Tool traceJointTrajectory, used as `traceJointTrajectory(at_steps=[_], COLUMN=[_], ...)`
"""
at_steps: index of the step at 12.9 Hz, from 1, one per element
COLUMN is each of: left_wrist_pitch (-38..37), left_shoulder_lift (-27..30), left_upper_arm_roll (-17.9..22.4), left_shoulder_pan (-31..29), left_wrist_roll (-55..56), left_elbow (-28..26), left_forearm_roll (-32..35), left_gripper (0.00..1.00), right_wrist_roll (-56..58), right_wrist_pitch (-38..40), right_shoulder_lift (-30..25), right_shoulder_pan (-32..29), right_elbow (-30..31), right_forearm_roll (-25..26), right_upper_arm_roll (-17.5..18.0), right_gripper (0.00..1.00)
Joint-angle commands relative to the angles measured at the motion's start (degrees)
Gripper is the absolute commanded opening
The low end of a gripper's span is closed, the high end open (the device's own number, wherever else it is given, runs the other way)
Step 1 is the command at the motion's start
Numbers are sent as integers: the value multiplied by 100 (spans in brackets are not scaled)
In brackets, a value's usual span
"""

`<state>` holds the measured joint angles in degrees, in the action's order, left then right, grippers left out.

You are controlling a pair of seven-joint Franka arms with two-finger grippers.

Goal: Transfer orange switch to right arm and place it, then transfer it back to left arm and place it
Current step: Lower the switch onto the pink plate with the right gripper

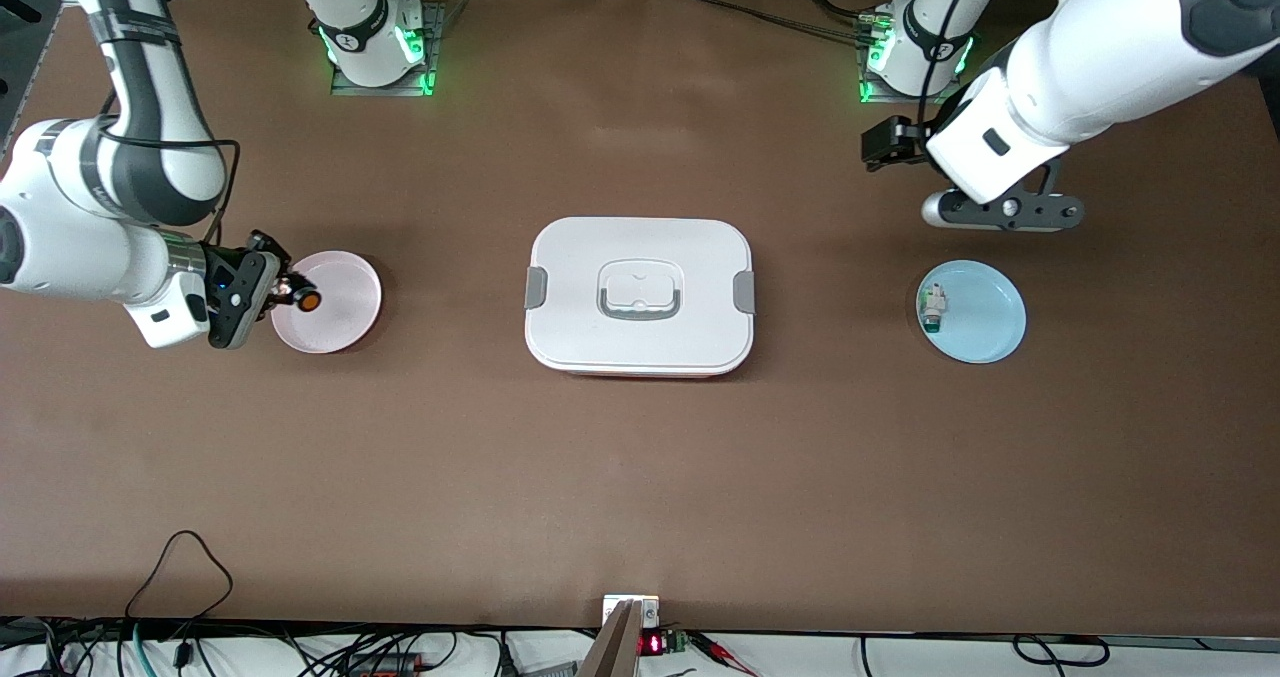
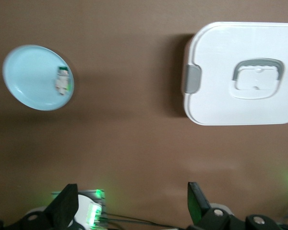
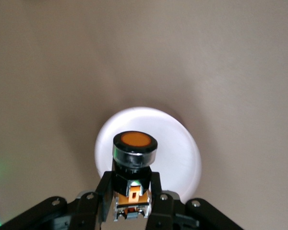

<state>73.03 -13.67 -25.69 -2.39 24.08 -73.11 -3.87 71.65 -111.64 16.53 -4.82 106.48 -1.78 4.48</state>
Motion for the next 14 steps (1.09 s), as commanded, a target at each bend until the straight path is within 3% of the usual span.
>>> traceJointTrajectory(at_steps=[1, 5, 8, 11, 14], left_wrist_pitch=[70, 97, 727, 861, 1309], left_shoulder_lift=[136, 249, 1048, 1182, 1427], left_upper_arm_roll=[-24, 98, 1081, 1626, 1988], left_shoulder_pan=[-190, -227, 230, 143, 116], left_wrist_roll=[-255, -413, -553, -1289, -1818], left_elbow=[-90, -220, -1203, -1503, -1961], left_forearm_roll=[203, 150, 97, 97, 421], left_gripper=[100, 100, 100, 100, 100], right_wrist_roll=[665, 1106, 1658, 1686, 1686], right_wrist_pitch=[-471, -955, -1797, -2431, -2573], right_shoulder_lift=[104, 262, 245, 193, 149], right_shoulder_pan=[-10, -1, 42, 69, 60], right_elbow=[118, 399, 1021, 1523, 1744], right_forearm_roll=[730, 1013, 1057, 1406, 1470], right_upper_arm_roll=[89, 106, 106, 106, 106], right_gripper=[15, 15, 15, 15, 15])
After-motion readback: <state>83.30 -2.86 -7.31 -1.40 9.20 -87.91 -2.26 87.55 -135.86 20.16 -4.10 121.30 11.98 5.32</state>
